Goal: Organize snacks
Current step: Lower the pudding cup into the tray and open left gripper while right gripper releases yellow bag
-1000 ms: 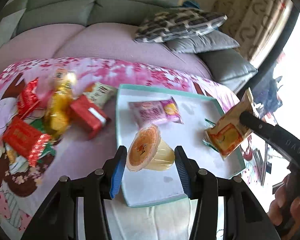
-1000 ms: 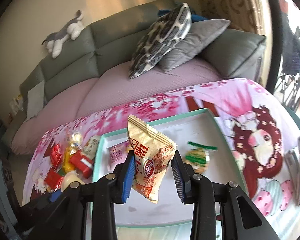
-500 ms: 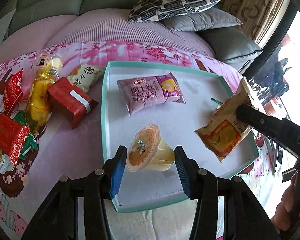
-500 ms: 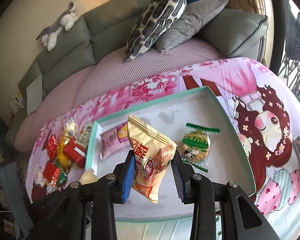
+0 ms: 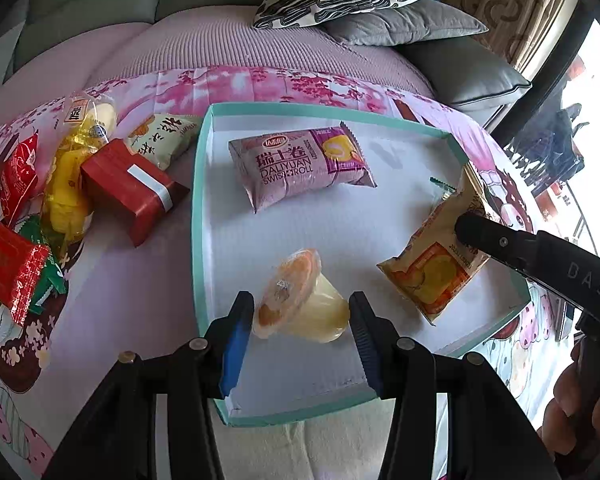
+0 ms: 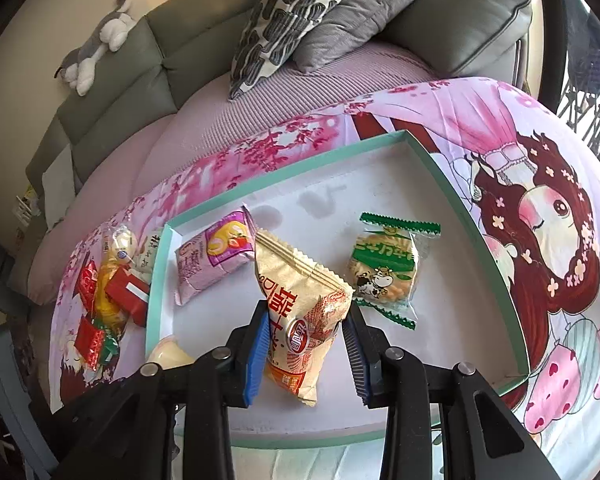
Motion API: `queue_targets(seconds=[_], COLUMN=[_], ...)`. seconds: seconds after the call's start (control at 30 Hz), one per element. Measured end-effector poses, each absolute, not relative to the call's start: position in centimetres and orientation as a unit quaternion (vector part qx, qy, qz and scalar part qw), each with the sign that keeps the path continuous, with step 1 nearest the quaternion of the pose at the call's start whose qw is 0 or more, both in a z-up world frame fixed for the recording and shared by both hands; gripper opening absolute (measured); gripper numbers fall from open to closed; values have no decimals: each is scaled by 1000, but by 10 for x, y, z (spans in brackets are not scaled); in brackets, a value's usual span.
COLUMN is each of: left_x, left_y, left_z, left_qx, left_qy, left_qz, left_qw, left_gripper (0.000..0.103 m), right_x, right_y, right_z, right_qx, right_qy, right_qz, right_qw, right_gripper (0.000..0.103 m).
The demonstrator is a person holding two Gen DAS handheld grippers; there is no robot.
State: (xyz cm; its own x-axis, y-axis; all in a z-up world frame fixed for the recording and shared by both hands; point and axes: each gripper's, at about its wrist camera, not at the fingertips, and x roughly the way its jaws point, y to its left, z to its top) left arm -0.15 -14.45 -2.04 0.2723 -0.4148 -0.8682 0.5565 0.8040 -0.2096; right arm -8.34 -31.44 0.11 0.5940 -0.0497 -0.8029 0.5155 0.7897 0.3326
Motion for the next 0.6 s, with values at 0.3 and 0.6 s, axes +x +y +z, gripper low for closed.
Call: queue_targets(seconds=[0.3, 0.6], left_x=[-1, 1], left_y=[-145, -144], left_z=[-22, -25], left_qx=[68, 60], left_qy=[522, 533], left_qz=[-305, -300], left_qw=[794, 789], left_gripper=[51, 51], right_x=[-84, -86], right_y=[-320, -327], right_z=[-6, -13], right_qx=[289, 300], right_qy=[424, 429], right_qz=[-180, -200], right_qw=[839, 828], right_gripper=[39, 45])
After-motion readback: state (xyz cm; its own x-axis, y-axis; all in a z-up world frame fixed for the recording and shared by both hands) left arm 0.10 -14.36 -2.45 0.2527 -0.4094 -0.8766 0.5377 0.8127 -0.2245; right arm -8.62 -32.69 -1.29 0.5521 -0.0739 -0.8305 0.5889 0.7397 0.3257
